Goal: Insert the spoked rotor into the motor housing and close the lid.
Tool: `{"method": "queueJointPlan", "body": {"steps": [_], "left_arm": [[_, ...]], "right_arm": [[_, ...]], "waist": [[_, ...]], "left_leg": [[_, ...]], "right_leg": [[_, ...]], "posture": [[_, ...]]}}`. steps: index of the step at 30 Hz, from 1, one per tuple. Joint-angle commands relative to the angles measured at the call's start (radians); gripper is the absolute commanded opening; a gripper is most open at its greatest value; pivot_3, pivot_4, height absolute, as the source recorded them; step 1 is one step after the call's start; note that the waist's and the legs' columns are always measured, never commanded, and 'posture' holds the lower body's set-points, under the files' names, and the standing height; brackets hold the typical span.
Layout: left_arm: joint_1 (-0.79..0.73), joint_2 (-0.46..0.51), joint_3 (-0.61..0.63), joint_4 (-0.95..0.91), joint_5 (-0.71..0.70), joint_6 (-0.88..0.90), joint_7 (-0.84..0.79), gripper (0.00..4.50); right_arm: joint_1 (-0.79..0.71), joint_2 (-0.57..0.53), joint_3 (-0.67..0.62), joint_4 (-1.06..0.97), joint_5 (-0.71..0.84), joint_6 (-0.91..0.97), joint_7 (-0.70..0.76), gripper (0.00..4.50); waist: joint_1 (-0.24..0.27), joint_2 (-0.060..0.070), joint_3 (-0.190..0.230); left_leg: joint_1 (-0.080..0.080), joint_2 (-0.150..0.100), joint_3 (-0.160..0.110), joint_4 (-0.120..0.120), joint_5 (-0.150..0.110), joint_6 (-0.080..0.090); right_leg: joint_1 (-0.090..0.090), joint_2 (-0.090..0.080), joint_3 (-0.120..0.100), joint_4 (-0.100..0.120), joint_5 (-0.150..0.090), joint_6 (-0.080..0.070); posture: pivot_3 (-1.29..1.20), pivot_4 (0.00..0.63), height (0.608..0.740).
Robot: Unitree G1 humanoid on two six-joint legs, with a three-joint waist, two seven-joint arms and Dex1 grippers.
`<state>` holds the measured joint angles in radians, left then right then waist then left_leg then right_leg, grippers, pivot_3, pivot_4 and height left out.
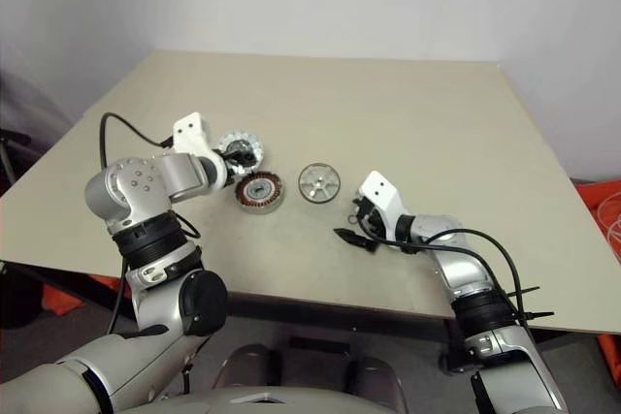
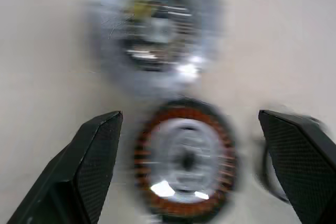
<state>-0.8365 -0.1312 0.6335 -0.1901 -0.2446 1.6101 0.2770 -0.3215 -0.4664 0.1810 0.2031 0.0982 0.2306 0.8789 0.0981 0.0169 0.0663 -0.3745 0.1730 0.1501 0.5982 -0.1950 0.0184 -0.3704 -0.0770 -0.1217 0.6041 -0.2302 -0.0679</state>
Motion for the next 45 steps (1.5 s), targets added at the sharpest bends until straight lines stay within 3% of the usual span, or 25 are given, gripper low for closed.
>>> {"method": "queueJointPlan", "body": {"steps": [1,7,10,14,18,20,22,23,25,28,32,38,45], "left_arm": [[-0.123,-0.079,-0.008,-0.018,0.019,0.004,0.085,4.39],[-0.202,-0.098,-0.004,0.06,0.047,0.004,0.202,4.39],[-0.228,-0.16,0.057,0.104,0.067,0.004,0.275,4.39],[-0.227,-0.187,0.061,0.109,0.024,0.004,0.309,4.39],[-0.221,-0.121,0.012,0.117,-0.067,0.004,0.272,4.39],[-0.211,-0.046,-0.079,0.121,-0.157,0.004,0.183,4.39],[-0.172,0.151,-0.367,0.033,-0.24,-0.044,-0.076,4.39],[-0.127,0.293,-0.547,-0.029,-0.234,-0.152,-0.243,4.39],[-0.058,0.48,-0.741,-0.062,-0.184,-0.347,-0.437,4.39],[0.001,0.679,-0.875,0.015,-0.057,-0.646,-0.613,4.39],[-0.002,0.85,-0.959,0.13,0.06,-0.965,-0.851,4.39],[-0.105,0.936,-1.054,0.361,0.255,-1.414,-1.116,4.39],[-0.313,0.853,-1.089,0.726,0.349,-1.817,-1.369,4.39]], "right_arm": [[-0.016,0.006,-0.002,-0.003,-0.008,-0.023,-0.011,4.37],[-0.027,0.02,0.001,0.001,-0.01,-0.034,-0.02,4.37],[-0.031,0.028,0.001,0.005,-0.016,-0.039,-0.027,4.37],[-0.027,0.03,-0.001,0.002,-0.019,-0.041,-0.032,4.37],[-0.013,0.027,-0.002,-0.008,-0.021,-0.042,-0.035,4.37],[-0.009,0.029,0.001,-0.011,-0.023,-0.044,-0.038,4.37],[-0.01,0.032,0.002,-0.011,-0.023,-0.047,-0.04,4.37],[-0.012,0.034,0.001,-0.007,-0.023,-0.051,-0.041,4.37],[-0.014,0.035,0.0,-0.003,-0.024,-0.056,-0.04,4.37],[-0.015,0.035,0.001,0.001,-0.025,-0.062,-0.04,4.37],[-0.016,0.035,0.002,0.005,-0.025,-0.072,-0.04,4.37],[-0.024,0.042,0.007,0.01,-0.024,-0.074,-0.039,4.37],[-0.04,0.054,0.013,0.019,-0.03,-0.075,-0.042,4.37]], "waist": [[0.004,-0.003,0.002],[0.005,-0.005,0.003],[-0.001,-0.005,0.003],[0.003,-0.005,0.003],[0.007,-0.005,0.003],[0.008,-0.006,0.004],[0.013,-0.007,0.004],[0.012,-0.007,0.004],[0.005,-0.003,0.003],[0.003,0.008,-0.003],[0.002,0.007,-0.002],[0.004,0.006,-0.002],[0.001,0.006,-0.002]], "left_leg": [[-0.001,0.0,0.0,0.001,0.0,0.0],[-0.001,0.0,-0.001,0.002,-0.001,0.001],[-0.003,0.0,-0.001,0.002,0.0,0.001],[-0.006,0.0,-0.002,0.003,-0.001,0.002],[-0.007,0.0,-0.002,0.005,-0.001,0.003],[-0.007,0.0,-0.002,0.005,-0.001,0.003],[-0.007,0.0,-0.002,0.005,-0.001,0.002],[-0.007,0.0,-0.002,0.004,-0.001,0.002],[-0.008,0.001,-0.002,0.003,-0.001,0.001],[-0.007,0.0,-0.001,-0.001,-0.001,-0.001],[-0.008,0.001,-0.001,-0.001,-0.002,-0.005],[-0.004,-0.001,-0.001,0.0,-0.003,-0.005],[-0.002,-0.001,0.0,-0.001,-0.002,-0.006]], "right_leg": [[0.0,0.0,0.0,0.0,0.0,0.0],[0.001,0.0,-0.001,0.0,0.0,0.0],[-0.002,0.0,-0.001,0.0,0.001,-0.001],[-0.003,0.0,-0.002,0.0,0.001,-0.002],[-0.003,-0.001,-0.002,0.0,0.001,-0.002],[-0.003,-0.001,-0.002,0.0,0.001,-0.002],[-0.003,-0.001,-0.002,0.0,0.001,-0.002],[-0.005,-0.001,-0.002,0.0,0.001,-0.002],[-0.008,-0.001,-0.001,0.001,0.001,-0.002],[-0.01,0.0,0.0,0.002,0.0,-0.004],[-0.011,0.0,0.0,0.003,-0.001,-0.001],[-0.003,0.0,0.001,0.001,0.0,-0.001],[-0.002,0.0,0.002,0.002,0.0,-0.001]], "posture": [[0.0,0.0,0.74],[0.0,0.0,0.74],[0.0,0.0,0.74],[0.0,0.0,0.74],[0.0,0.0,0.74],[0.0,0.0,0.74],[0.0,0.0,0.74],[0.0,0.0,0.74],[0.0,0.0,0.74],[0.0,0.0,0.74],[0.0,0.0,0.74],[0.0,0.0,0.74],[0.0,0.0,0.74]]}}
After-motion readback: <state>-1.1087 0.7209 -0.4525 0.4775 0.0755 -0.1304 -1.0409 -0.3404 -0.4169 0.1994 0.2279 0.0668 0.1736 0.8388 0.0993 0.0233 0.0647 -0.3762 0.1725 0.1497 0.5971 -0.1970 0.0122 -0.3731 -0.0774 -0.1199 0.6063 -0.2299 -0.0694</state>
